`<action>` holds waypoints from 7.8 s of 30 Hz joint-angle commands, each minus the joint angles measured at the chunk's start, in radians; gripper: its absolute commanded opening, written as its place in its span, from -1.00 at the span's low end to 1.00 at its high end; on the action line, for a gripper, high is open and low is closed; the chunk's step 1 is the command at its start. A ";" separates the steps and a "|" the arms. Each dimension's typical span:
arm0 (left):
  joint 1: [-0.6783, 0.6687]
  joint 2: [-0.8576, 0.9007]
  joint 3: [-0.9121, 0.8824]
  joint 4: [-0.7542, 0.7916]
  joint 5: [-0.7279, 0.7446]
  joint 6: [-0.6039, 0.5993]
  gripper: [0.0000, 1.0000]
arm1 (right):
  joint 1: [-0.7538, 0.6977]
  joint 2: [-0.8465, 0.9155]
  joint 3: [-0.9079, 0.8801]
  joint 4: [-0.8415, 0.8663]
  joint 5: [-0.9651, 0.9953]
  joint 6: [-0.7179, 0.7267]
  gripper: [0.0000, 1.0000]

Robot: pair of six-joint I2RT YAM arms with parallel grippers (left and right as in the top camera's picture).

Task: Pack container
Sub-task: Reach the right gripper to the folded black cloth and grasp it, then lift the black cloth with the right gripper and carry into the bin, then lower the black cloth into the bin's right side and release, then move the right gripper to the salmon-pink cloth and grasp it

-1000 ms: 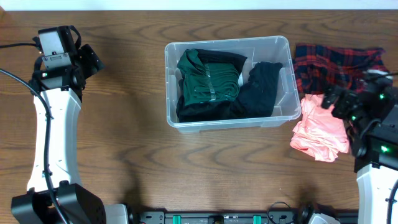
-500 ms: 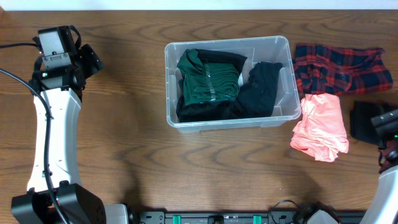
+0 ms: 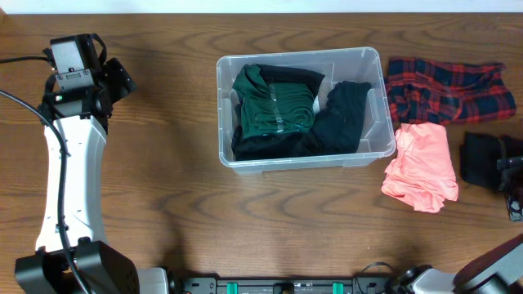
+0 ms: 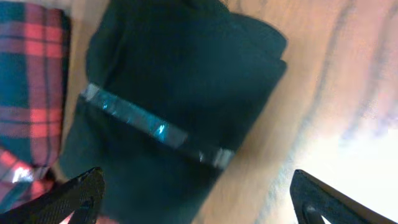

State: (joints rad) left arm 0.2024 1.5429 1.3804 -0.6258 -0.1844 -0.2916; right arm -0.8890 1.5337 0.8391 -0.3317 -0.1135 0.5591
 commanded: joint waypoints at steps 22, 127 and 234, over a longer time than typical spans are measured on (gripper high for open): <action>0.004 -0.005 0.003 -0.003 -0.011 0.002 0.96 | 0.013 0.201 0.017 0.082 -0.135 0.053 -0.25; 0.004 -0.005 0.003 -0.003 -0.011 0.002 0.96 | 1.027 0.157 0.270 0.067 0.021 -0.837 -0.69; 0.004 -0.005 0.003 -0.003 -0.011 0.002 0.96 | 0.539 0.293 0.351 -0.644 0.105 -0.468 0.99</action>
State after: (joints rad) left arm 0.2024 1.5429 1.3804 -0.6258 -0.1844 -0.2916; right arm -0.3435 1.8206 1.1965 -0.9833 -0.0048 0.1268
